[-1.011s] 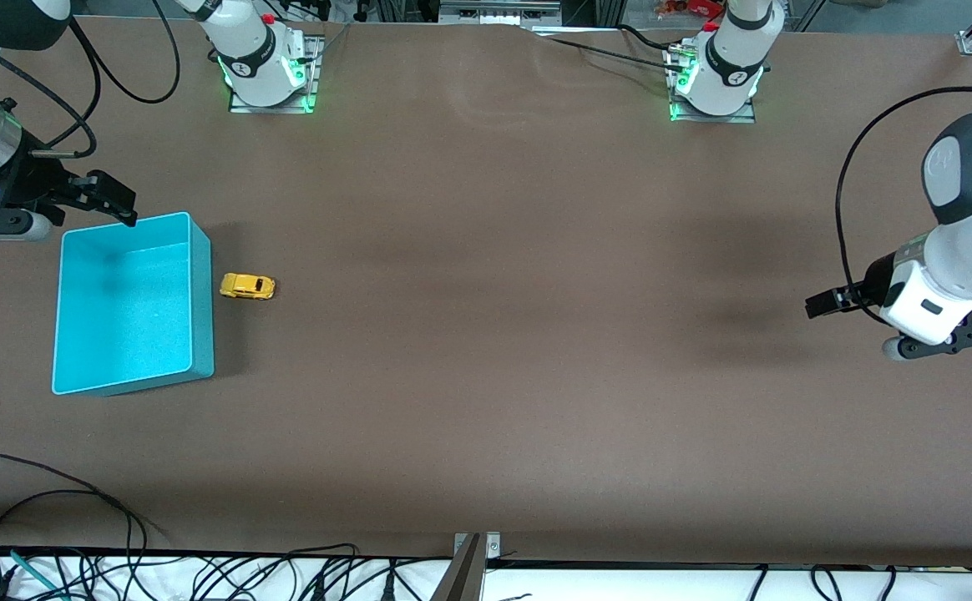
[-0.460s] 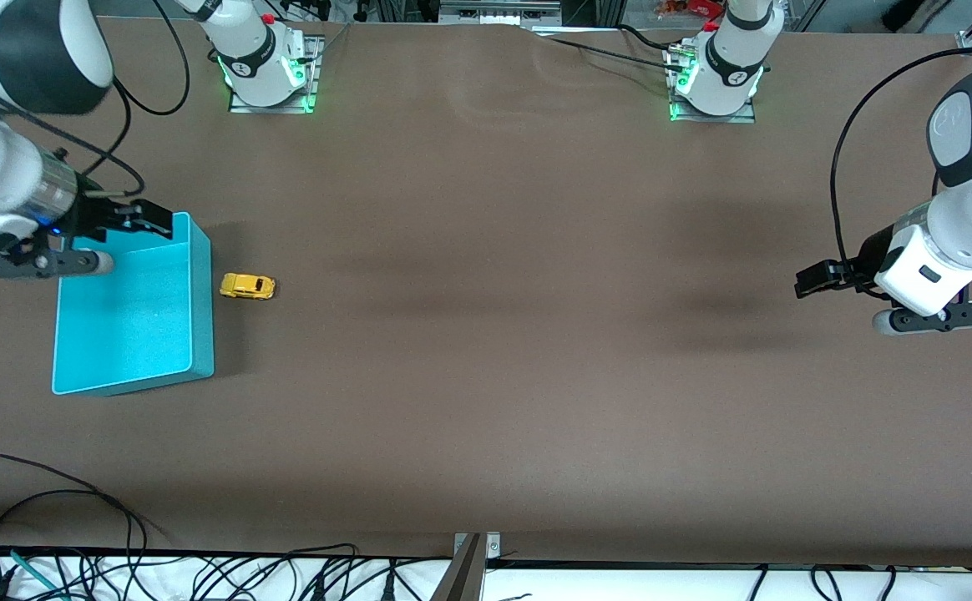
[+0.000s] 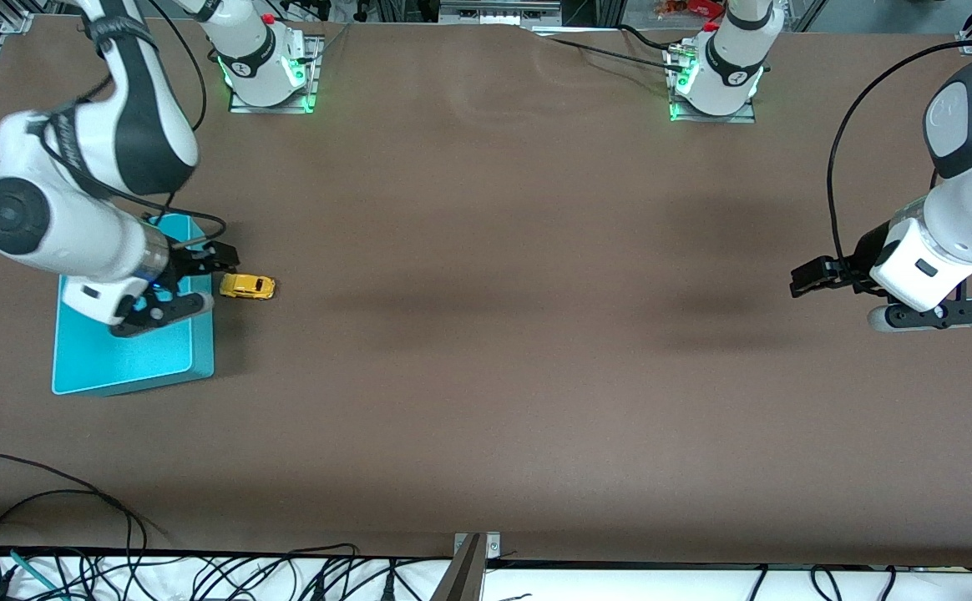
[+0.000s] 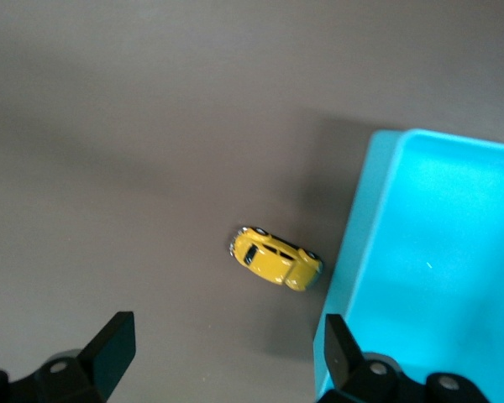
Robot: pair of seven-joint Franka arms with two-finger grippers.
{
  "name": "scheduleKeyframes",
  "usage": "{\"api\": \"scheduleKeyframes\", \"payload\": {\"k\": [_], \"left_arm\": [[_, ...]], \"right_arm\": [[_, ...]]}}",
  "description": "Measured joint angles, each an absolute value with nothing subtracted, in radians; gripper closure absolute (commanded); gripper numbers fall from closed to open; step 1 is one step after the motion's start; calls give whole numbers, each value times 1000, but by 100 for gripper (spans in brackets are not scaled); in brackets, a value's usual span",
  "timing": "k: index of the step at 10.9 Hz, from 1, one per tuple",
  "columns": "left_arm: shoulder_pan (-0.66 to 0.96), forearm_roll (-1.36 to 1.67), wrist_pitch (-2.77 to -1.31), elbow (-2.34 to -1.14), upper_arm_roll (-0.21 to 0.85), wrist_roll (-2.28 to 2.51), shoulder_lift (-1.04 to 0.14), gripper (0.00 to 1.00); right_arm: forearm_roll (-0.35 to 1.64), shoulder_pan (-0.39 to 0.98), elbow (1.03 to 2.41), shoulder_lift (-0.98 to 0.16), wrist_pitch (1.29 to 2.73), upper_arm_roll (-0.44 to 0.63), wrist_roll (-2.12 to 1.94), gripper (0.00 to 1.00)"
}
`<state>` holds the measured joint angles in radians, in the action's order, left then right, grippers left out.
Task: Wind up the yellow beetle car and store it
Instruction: 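Reach the right gripper down to the car beside the box, then grasp the car with the right gripper while the left gripper moves away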
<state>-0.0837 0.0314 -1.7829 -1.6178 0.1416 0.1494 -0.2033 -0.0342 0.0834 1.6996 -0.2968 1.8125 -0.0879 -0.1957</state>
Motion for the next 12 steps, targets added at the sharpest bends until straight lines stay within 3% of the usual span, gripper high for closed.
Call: {"api": "scheduleKeyframes", "payload": {"k": [3,7,12], "left_arm": [[-105,32,-1791,-1571,138,149,-206,0],[-188,33,-1791,-1515,132,154,-204,0],[-213,33,-1791,-1493,141,174,-189,0]], "right_arm": [[-32,93,1780,-332,1903,-152,-402,0],[-32,67,1926,-350,2099,-159,-829,0],[-32,-15,1972,-347,2137,-156,-1252,0]]}}
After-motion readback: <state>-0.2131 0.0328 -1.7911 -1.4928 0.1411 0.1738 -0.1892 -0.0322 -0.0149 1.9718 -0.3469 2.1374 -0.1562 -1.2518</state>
